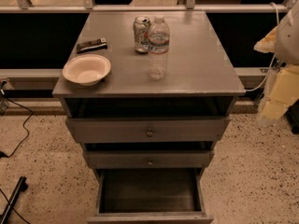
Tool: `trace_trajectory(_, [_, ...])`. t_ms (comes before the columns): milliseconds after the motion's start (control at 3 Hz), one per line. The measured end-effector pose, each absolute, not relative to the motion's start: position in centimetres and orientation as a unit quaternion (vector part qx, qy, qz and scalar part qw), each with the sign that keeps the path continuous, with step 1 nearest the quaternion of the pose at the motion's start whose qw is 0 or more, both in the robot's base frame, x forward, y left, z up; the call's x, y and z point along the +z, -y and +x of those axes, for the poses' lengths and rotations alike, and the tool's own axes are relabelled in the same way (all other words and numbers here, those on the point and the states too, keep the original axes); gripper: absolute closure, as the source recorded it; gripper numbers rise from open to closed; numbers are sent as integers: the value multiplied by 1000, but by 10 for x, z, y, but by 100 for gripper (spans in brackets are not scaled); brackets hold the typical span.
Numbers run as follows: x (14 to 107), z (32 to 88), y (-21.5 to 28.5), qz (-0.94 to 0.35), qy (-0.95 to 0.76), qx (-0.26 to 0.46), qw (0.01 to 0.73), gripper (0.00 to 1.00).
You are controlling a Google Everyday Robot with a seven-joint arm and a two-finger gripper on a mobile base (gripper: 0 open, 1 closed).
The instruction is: Place water bottle into bottom drawer
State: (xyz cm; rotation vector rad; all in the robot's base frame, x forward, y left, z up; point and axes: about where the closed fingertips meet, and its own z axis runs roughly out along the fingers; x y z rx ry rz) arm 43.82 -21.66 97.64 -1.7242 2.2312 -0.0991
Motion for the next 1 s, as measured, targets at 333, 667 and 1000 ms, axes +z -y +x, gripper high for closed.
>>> trace_trajectory(333, [976, 438, 217, -603, -781, -35, 159, 0])
trace_trajectory(667, [986, 472, 174, -618, -747, 2, 245, 0])
trace_trajectory(1000, [1011, 516, 113, -633, -689, 48, 349, 0])
